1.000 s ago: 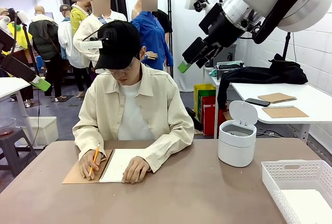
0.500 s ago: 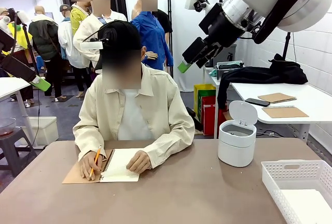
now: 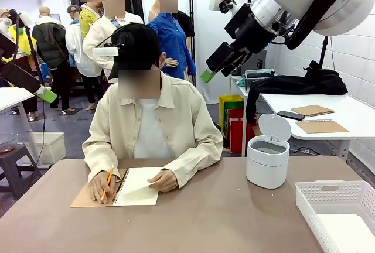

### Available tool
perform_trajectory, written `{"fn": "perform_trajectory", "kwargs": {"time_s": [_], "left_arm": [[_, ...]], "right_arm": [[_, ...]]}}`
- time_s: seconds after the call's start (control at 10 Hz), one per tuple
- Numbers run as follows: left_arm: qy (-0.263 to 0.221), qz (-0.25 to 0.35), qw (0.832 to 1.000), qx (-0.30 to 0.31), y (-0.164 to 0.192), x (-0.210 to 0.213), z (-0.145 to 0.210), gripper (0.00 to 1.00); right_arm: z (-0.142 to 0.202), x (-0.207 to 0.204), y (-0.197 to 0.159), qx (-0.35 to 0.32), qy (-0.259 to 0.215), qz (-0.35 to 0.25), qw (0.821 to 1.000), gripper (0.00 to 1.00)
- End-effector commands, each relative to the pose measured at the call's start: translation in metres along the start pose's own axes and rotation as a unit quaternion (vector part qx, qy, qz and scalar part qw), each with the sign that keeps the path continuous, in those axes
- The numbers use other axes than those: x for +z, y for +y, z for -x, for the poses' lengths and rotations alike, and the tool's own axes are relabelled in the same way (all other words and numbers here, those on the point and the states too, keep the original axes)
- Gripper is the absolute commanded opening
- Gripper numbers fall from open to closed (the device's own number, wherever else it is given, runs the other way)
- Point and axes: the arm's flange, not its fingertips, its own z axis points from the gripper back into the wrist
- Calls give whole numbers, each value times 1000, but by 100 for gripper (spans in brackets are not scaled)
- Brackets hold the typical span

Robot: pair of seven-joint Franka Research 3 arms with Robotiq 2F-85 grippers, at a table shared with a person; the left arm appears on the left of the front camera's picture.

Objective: Sort the paper based on its condition.
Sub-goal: If a person hands you a paper, place it in the Organizing basket , and if it's crumpled, put it in the Trash can.

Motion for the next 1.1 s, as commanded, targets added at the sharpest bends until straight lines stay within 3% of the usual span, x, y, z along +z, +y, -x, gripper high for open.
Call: {"fn": "perform_trajectory", "kwargs": {"time_s": [0.0,1.0], "left_arm": [[-2,0,1000,0,0,1,0,100],[-2,0,1000,0,0,1,0,100]], "right_arm": [[-1,-1,-2,1,0,0,1000,100],[-1,-1,-2,1,0,0,1000,100]]}}
